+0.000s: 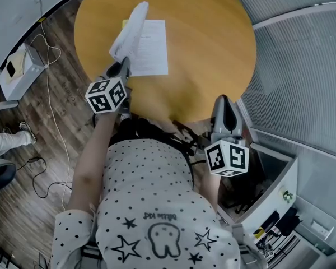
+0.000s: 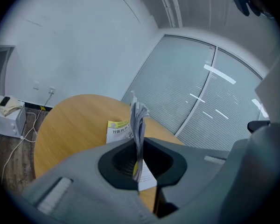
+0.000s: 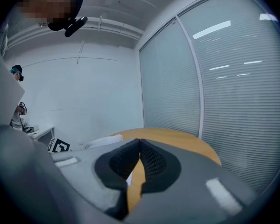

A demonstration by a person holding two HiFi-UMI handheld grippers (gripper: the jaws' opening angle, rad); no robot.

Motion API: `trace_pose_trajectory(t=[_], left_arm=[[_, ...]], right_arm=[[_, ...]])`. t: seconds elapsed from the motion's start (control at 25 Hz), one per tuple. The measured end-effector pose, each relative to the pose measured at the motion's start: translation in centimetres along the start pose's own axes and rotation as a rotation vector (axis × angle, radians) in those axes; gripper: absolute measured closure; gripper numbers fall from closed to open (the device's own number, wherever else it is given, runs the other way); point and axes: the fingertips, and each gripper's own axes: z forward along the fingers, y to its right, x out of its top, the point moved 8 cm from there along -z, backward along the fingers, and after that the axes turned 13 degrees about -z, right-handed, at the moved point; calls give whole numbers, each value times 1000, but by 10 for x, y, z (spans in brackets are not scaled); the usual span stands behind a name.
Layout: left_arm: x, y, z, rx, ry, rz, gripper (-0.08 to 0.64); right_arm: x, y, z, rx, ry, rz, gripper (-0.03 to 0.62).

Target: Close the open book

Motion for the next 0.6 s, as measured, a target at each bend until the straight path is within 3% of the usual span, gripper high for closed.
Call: trace_pose_trajectory(t=[0.6], left_arm=[[0,-5,8,-8,-37,39,528]], right_arm=[[-8,-3,-8,-41,-1,21,588]])
